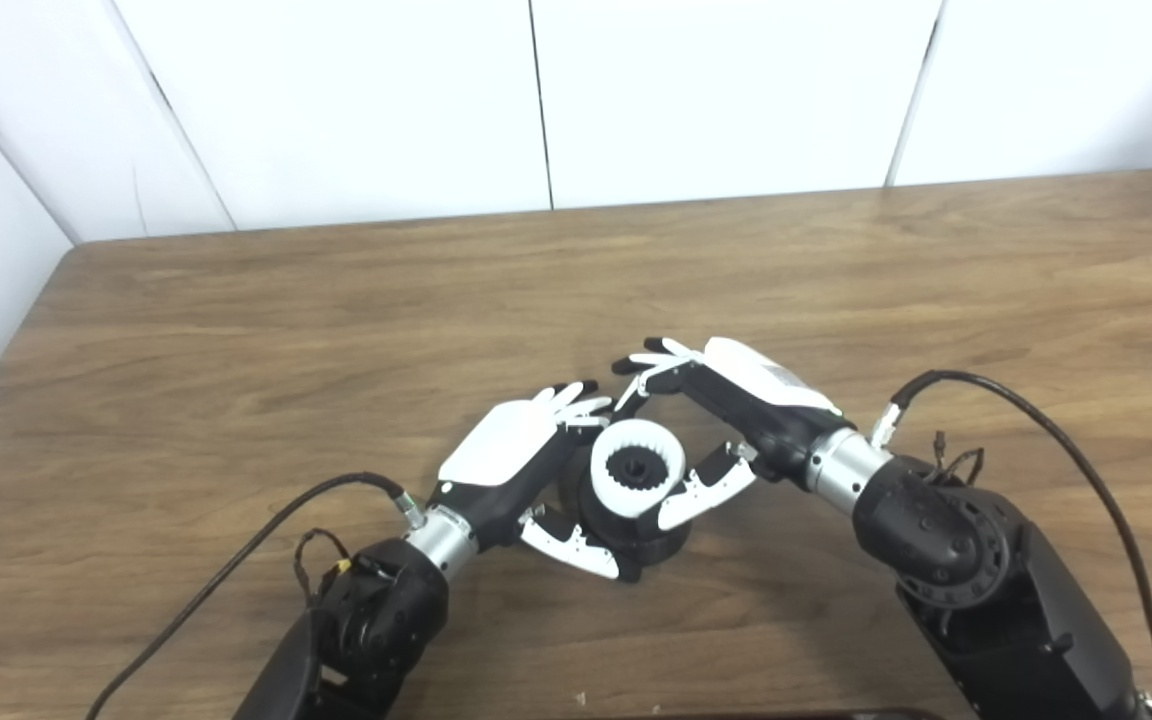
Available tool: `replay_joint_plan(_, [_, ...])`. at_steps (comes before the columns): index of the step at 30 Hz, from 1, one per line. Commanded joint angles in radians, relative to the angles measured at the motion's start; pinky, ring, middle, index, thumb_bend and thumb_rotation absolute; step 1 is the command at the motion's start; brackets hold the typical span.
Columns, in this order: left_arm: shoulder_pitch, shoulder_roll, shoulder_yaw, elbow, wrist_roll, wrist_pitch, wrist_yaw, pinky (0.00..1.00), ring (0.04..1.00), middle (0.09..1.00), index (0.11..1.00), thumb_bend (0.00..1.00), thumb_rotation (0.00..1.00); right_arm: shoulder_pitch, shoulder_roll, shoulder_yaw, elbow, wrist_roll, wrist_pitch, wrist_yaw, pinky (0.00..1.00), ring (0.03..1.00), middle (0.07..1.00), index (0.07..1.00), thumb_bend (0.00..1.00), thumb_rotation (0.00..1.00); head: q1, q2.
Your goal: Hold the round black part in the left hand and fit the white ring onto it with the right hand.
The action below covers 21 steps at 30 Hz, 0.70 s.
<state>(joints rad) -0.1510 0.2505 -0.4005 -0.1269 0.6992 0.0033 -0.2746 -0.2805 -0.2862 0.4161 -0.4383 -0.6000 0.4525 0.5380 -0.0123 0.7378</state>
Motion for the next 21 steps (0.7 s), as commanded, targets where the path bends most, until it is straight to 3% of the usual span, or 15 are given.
replay_joint_plan(1, [-0.026, 0.004, 0.005, -0.018, 0.007, 0.006, -0.005, 1.00, 0.994, 0.916, 0.635, 0.90, 0.38, -0.024, 0.005, 0.001, -0.011, -0.002, -0.028, -0.007, 1.00, 1.000, 0.899, 0.488, 0.52, 0.15, -0.001, 0.004])
replay_joint_plan(21, [-0.019, -0.001, 0.015, -0.025, 0.002, -0.002, -0.005, 1.00, 0.990, 0.911, 0.626, 0.89, 0.38, -0.005, -0.008, -0.001, 0.014, -0.001, -0.045, -0.010, 1.00, 1.000, 0.894, 0.491, 0.52, 0.16, 0.005, 0.009])
